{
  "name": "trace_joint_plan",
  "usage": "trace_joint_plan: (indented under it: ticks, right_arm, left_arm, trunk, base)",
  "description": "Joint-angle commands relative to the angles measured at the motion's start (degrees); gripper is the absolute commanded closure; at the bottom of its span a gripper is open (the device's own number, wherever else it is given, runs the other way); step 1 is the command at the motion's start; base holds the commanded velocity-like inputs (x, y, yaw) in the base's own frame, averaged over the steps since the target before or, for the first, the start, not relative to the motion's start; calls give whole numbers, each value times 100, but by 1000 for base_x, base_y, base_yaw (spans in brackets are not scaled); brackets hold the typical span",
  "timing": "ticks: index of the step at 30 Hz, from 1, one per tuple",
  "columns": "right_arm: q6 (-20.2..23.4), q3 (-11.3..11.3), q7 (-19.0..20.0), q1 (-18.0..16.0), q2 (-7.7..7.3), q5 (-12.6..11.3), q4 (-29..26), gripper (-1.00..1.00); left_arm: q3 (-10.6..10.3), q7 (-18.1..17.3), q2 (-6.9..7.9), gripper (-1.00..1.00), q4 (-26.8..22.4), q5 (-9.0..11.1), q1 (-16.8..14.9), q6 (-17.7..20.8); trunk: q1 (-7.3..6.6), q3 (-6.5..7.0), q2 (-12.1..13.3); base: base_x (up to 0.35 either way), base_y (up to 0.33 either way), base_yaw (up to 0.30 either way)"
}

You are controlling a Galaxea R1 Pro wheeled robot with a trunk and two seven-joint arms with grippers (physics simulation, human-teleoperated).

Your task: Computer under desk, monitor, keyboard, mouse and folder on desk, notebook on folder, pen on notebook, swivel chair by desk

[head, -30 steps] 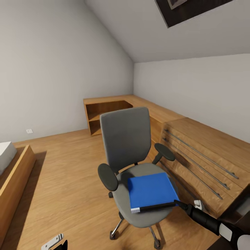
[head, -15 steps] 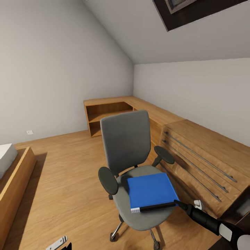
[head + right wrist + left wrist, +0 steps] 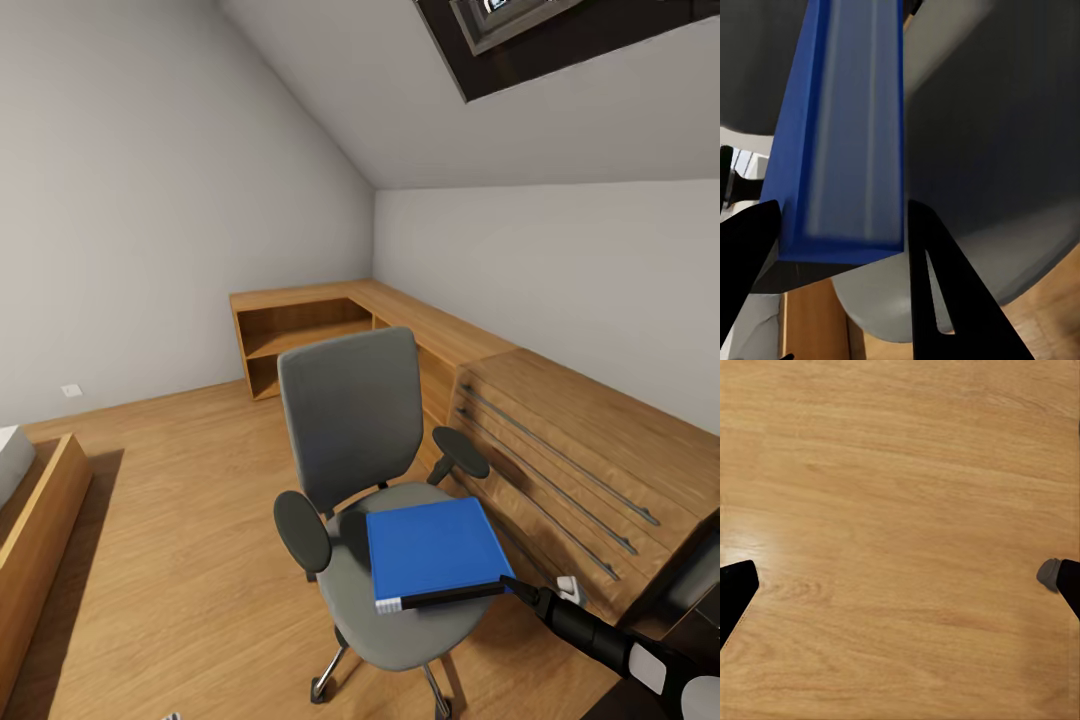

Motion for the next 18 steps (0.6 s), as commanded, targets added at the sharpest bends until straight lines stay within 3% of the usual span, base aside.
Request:
trace_joint_plan:
  ticks: [1, 14, 18]
  right_arm:
    - [60, 36, 16, -3, -4, -59, 0, 100]
    - [60, 36, 15, -3, -3, -61, 0, 100]
    - [60, 36, 11, -3, 8, -55, 3, 100]
  left_arm:
    - [-8, 12, 5, -100, 4, 47, -2, -23]
    - [-4, 13, 24, -100, 33, 61, -2, -44]
    - [-12, 13, 20, -100, 38, 55, -2, -46]
  trunk:
    - [-23, 13, 39]
    - [-45, 31, 79]
    - [-45, 31, 79]
  base:
    - [0, 0, -2]
    - [-3, 0, 0]
    - [-185, 0, 0]
